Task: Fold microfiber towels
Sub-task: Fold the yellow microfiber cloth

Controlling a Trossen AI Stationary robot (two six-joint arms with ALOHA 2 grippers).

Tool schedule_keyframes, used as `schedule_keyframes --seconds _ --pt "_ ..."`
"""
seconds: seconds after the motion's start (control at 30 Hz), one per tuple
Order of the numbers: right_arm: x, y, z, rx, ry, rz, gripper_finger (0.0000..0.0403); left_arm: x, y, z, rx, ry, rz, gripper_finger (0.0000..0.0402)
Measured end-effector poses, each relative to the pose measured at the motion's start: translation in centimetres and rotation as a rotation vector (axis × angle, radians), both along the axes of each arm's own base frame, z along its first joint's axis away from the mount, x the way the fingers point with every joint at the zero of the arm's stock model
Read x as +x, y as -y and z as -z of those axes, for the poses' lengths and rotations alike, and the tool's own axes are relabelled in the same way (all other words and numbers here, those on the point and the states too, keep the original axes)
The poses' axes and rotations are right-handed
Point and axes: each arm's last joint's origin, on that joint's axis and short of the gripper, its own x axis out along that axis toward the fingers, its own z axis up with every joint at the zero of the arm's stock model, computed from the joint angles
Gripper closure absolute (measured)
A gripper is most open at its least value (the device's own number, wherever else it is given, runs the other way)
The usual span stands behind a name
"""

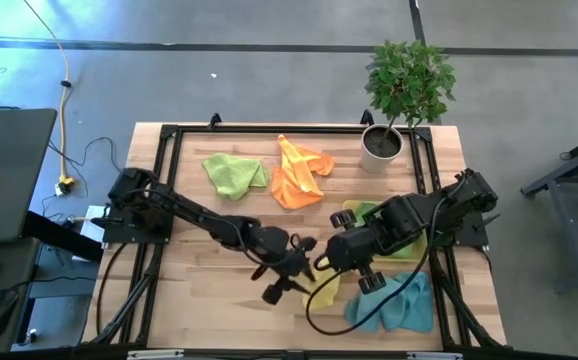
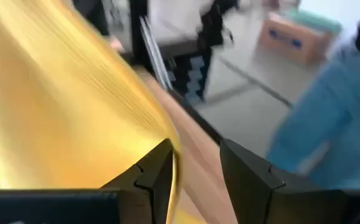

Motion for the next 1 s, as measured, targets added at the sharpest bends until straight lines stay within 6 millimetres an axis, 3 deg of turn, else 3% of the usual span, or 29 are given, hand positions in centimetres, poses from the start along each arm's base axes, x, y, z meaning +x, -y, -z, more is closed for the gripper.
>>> schedule_keyframes --seconds 0.2,0.4,0.67,0.87,1.0 --pt "0.0 0.1 0.0 -0.013 0.007 0.041 0.0403 -1.2 0.5 2.1 0.099 -0.230 -0.052 0.0277" --pt "0.1 0.1 0.0 -0.014 0.010 0.071 0.0403 -1.8 0.5 2.9 0.111 -0.342 -0.132 0.0289" --pt "0.1 0.2 0.0 -0.048 0.030 0.108 0.0403 -2.1 0.7 3.1 0.064 -0.397 -0.165 0.0332" --pt "0.2 0.3 -0.1 -0.078 0.055 0.136 0.0403 -2.5 0.6 3.5 -0.030 -0.511 -0.265 0.0392" --pt "0.2 0.3 -0.1 -0.089 0.062 0.145 0.0403 -3.7 0.6 2.5 -0.113 -0.612 -0.324 0.0398"
